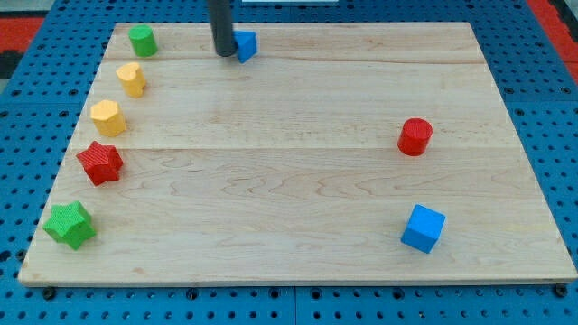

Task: Move red circle vertically below blue triangle

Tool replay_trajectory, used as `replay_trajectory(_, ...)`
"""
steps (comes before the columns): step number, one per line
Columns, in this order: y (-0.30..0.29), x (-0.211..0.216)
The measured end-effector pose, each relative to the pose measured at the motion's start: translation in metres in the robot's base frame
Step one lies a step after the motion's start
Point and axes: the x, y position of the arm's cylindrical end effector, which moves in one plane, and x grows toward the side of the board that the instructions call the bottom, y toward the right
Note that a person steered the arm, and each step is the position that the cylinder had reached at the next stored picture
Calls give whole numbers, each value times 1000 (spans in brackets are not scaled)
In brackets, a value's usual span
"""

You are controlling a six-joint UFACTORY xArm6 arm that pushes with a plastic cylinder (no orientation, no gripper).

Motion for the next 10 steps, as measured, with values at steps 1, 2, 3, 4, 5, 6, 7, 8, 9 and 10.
replay_trajectory(1,16,-3)
replay_trajectory(2,25,-4)
replay_trajectory(3,23,41)
replay_trajectory(4,49,86)
replay_trajectory(5,60,110)
replay_trajectory(6,71,144)
replay_trajectory(7,118,168)
replay_trajectory(8,173,174)
replay_trajectory(9,228,174)
replay_trajectory(10,276,187)
